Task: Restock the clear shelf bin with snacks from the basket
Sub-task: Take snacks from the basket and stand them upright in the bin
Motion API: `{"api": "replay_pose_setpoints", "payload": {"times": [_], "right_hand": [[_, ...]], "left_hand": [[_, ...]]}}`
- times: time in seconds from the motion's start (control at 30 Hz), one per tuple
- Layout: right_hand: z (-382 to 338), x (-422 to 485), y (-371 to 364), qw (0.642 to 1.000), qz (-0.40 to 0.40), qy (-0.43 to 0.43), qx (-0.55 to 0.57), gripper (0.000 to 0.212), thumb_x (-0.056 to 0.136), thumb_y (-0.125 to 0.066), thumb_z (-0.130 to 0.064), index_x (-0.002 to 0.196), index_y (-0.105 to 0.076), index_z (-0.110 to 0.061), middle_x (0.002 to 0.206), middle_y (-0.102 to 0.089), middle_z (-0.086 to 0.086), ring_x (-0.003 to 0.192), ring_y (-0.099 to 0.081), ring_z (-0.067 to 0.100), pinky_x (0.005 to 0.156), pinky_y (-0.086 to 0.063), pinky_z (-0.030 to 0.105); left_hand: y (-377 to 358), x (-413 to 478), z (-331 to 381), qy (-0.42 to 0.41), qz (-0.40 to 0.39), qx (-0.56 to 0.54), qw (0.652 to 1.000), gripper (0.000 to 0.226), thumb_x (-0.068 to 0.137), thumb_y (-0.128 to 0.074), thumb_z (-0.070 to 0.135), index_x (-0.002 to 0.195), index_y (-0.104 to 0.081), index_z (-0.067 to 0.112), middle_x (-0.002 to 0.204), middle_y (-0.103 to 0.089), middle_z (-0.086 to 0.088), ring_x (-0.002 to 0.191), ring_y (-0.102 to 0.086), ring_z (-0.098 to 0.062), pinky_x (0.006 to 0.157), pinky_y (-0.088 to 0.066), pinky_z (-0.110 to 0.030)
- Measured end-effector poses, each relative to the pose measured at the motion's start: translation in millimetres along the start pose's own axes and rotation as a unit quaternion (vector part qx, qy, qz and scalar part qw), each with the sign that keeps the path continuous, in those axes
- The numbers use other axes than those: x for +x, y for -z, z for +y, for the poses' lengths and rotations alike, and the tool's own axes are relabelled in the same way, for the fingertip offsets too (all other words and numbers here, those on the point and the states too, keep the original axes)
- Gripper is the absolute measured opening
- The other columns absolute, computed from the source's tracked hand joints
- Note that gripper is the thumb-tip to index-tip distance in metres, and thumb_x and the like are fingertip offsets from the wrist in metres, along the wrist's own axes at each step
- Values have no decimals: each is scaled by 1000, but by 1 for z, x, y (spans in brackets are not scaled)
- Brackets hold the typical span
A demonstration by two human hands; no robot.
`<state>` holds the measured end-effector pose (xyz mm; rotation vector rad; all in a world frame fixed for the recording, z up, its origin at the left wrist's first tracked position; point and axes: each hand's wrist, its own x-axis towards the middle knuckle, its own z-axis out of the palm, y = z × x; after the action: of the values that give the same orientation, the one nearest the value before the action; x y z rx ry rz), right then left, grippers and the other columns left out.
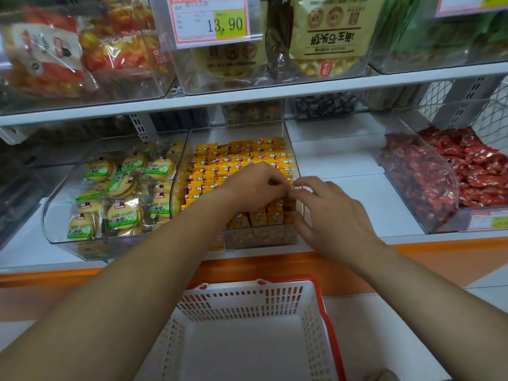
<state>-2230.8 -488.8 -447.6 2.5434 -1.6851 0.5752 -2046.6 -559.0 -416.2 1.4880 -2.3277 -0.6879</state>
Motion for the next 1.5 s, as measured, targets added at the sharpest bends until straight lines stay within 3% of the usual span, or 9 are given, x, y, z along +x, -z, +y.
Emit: {"api": "replay_pose_setpoints", "payload": {"times": [0.13, 0.27, 0.67, 0.73, 0.87, 1.1, 1.2, 1.3, 1.5], "right_hand": [[-3, -2, -4, 998, -68, 4, -11, 43, 94, -50, -41, 136, -49, -32, 146, -43, -15, 111, -60, 20, 77, -52, 35], [-4, 2, -3, 997, -67, 10, -32, 38, 93, -47, -45, 126, -55, -29, 133, -50, -13, 100, -64, 21, 70, -50, 34], [-12, 11, -15, 987, -145, 10, -74, 40, 91, -50, -50, 122, -57, -25, 129, -50, -4, 94, -64, 26, 63, -37, 31], [-14, 13, -10, 990, -122, 7, -76, 37, 91, -49, -52, 117, -58, -26, 124, -54, -4, 90, -65, 25, 62, -37, 31], [-23, 17, 5, 996, 83, 22, -4, 35, 89, -54, -42, 120, -62, -29, 114, -66, -6, 82, -70, 22, 59, -39, 27], [-14, 17, -10, 993, -17, 11, 114, 28, 97, -57, -38, 125, -58, -40, 125, -61, -16, 105, -60, 12, 75, -45, 28], [-11, 12, -15, 988, -30, 9, 152, 32, 95, -62, -36, 126, -59, -42, 128, -61, -17, 90, -53, 4, 73, -42, 24], [-8, 7, -18, 978, -40, -3, 205, 35, 94, -63, -30, 128, -62, -41, 127, -59, -17, 82, -44, -4, 75, -41, 19], [-15, -2, -18, 988, -47, 19, 143, 43, 93, -58, -31, 137, -57, -36, 136, -52, -21, 81, -42, -7, 77, -45, 17]], "left_hand": [[1, -4, 1, 40, -10, -40, 998, 24, 105, -57, 28, 110, -79, 24, 110, -75, 7, 103, -65, -10, 95, -54, -37], [3, -20, -7, 23, 54, -80, 995, 15, 98, -66, 38, 109, -74, 33, 104, -67, 22, 97, -60, 3, 82, -49, -20], [-18, -55, -25, 86, 78, -58, 992, 32, 89, -76, 43, 121, -70, 37, 99, -61, 21, 89, -57, 3, 76, -49, -21], [-19, -55, -22, 86, 75, -68, 991, 30, 88, -78, 41, 117, -69, 39, 101, -62, 19, 91, -59, -2, 76, -50, -21], [-20, -56, -16, 89, 89, -104, 987, 43, 81, -84, 37, 117, -61, 35, 107, -66, 13, 98, -64, -10, 85, -55, -28], [3, -52, -28, 73, 40, -312, 947, 17, 96, -60, 22, 104, -74, 19, 111, -74, -8, 107, -69, -22, 96, -53, -38], [6, -30, -29, 72, 76, -203, 974, 18, 102, -60, 20, 98, -77, 22, 100, -76, 1, 97, -70, -17, 90, -58, -40], [4, -8, -27, 56, 11, -110, 992, 12, 97, -68, 25, 96, -80, 25, 91, -76, 13, 86, -67, -2, 78, -54, -25], [5, 14, -26, 36, -73, -7, 997, 13, 88, -80, 18, 100, -81, 20, 91, -73, 12, 93, -69, -7, 83, -57, -24]]}}
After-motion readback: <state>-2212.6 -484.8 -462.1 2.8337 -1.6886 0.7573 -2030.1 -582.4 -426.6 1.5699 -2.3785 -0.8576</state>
